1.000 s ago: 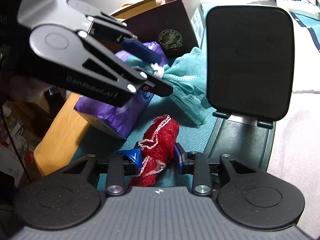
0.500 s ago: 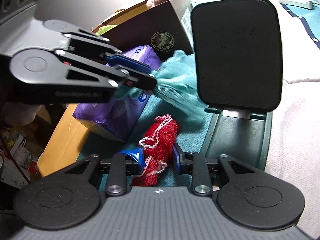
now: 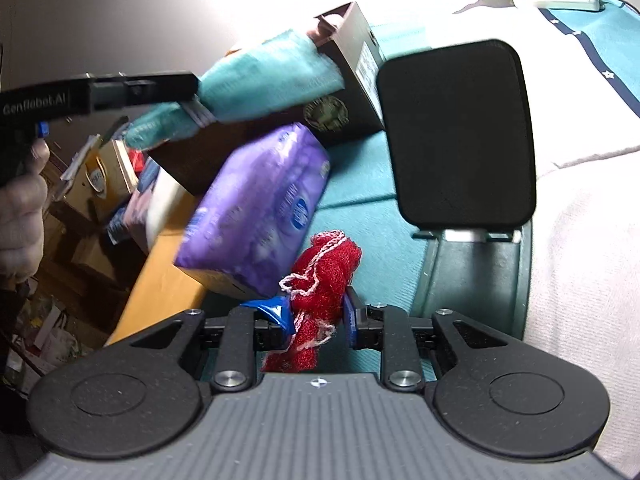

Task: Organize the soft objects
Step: 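Carry the teal mesh bow and red sock into the box and release them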

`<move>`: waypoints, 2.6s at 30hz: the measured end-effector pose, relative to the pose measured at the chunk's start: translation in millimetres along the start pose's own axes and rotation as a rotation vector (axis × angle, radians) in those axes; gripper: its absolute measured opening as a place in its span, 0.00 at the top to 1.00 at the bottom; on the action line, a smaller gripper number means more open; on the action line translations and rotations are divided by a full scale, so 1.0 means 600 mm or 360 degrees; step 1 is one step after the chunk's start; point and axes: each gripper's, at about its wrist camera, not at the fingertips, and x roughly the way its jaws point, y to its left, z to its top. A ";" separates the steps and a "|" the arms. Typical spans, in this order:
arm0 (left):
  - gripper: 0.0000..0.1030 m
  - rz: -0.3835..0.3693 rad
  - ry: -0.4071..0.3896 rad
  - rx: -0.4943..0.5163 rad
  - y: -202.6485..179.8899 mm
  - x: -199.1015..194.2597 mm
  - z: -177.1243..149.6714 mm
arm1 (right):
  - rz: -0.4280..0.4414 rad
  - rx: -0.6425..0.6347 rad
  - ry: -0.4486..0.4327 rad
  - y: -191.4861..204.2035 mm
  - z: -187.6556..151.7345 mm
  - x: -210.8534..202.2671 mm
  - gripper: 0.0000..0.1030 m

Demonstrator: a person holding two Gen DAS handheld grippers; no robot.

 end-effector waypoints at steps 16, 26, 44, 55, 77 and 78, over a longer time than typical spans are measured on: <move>0.88 0.0432 -0.0181 -0.0336 0.205 0.018 0.031 | 0.0038 0.0087 -0.0140 0.053 0.045 -0.007 0.94; 0.87 0.0450 -0.0041 -0.0448 0.257 0.126 0.009 | -0.0032 0.0129 -0.0231 0.076 0.056 -0.022 0.94; 0.38 0.0528 -0.0052 -0.0532 0.267 0.028 -0.029 | 0.0004 -0.0053 -0.0422 0.141 0.232 0.011 0.93; 0.36 0.0787 0.0040 -0.0599 0.273 -0.048 -0.064 | -0.0225 -0.0219 -0.0413 0.184 0.357 0.156 0.89; 0.35 0.0825 0.0108 -0.0641 0.280 -0.055 -0.078 | -0.0320 -0.0244 -0.0406 0.190 0.358 0.183 0.77; 0.35 0.0826 0.0110 -0.0641 0.278 -0.055 -0.077 | -0.0319 -0.0257 -0.0417 0.196 0.353 0.172 0.77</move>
